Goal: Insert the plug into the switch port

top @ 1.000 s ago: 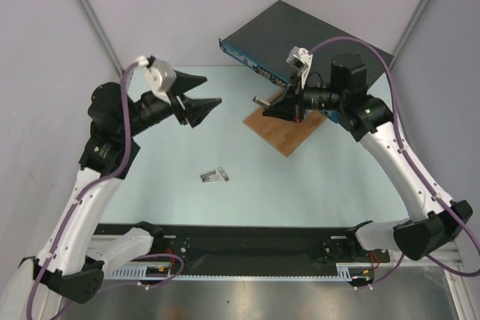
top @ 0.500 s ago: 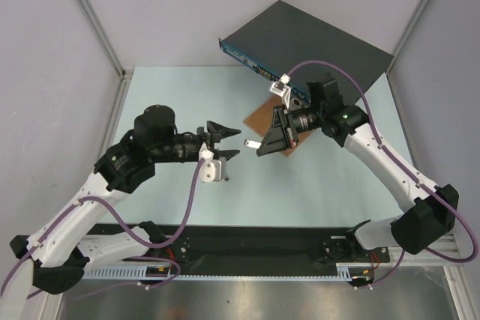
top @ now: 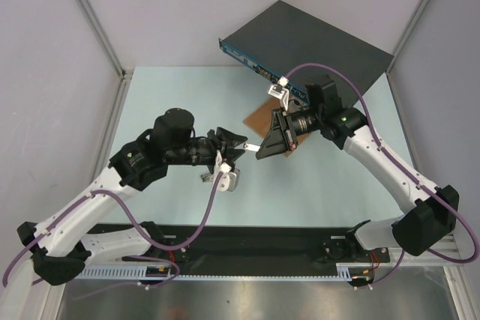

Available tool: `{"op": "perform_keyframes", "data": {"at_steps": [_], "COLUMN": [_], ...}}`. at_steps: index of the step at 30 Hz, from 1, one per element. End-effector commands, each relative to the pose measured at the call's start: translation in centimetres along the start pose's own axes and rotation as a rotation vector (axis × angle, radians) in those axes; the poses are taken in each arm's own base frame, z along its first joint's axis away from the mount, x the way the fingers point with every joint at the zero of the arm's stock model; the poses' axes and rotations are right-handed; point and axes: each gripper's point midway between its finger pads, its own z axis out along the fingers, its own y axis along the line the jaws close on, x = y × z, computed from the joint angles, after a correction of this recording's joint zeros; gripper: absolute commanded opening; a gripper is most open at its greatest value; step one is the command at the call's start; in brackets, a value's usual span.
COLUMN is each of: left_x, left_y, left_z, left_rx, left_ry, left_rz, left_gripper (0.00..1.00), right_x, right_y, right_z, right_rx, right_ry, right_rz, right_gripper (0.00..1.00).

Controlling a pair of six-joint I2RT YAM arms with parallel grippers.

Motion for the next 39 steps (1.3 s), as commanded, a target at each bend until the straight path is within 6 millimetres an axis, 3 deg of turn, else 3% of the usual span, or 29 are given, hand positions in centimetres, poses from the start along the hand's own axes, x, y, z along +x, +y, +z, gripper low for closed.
{"op": "perform_keyframes", "data": {"at_steps": [1,10,13,20,21,22,24,25,28,35,39], "left_x": [-0.4,-0.9,-1.1,-0.5,-0.5,-0.2,0.0,0.1,1.0,3.3,4.8], "left_y": [1.5,1.2,1.2,0.7,1.1,1.3,2.7,2.8,2.9,3.0,3.8], "left_z": [0.4,1.0,1.3,1.6,1.6,1.6,1.5,1.7,1.7,2.8,4.8], "left_rx": [-0.06,-0.044,-0.039,-0.026,-0.044,-0.07,-0.148,-0.155,-0.208,-0.337,-0.472], "left_ry": [-0.013,-0.035,-0.044,-0.019,-0.014,-0.004,0.008,0.01,0.052,0.142,0.205], "left_rz": [0.028,0.017,0.017,-0.009,-0.018,-0.087,-0.174,-0.261,-0.442,-0.835,-0.969], "left_gripper": [0.41,0.39,0.32,0.0,0.0,0.0,0.0,0.0,0.0,0.0,0.0], "right_x": [-0.6,-0.8,-1.0,-1.3,-1.2,-2.0,-3.1,-4.5,-7.3,-12.6,-13.8], "right_y": [1.3,1.1,1.0,1.1,0.9,0.7,0.1,-0.2,-0.4,1.2,0.4], "right_z": [-0.3,-0.3,-0.3,-0.5,-0.6,-0.8,-1.5,-2.3,-4.2,-10.8,-18.1], "right_rx": [-0.007,0.003,0.007,0.03,0.047,0.099,0.169,0.23,0.333,0.61,0.826], "right_ry": [-0.02,-0.024,-0.026,-0.031,-0.027,-0.047,-0.074,-0.114,-0.201,-0.489,-0.716], "right_rz": [-0.067,-0.081,-0.082,-0.11,-0.137,-0.175,-0.234,-0.269,-0.321,-0.445,-0.339], "right_gripper": [0.0,0.0,0.0,0.02,0.11,0.42,0.64,0.76,0.84,0.89,0.89]}}
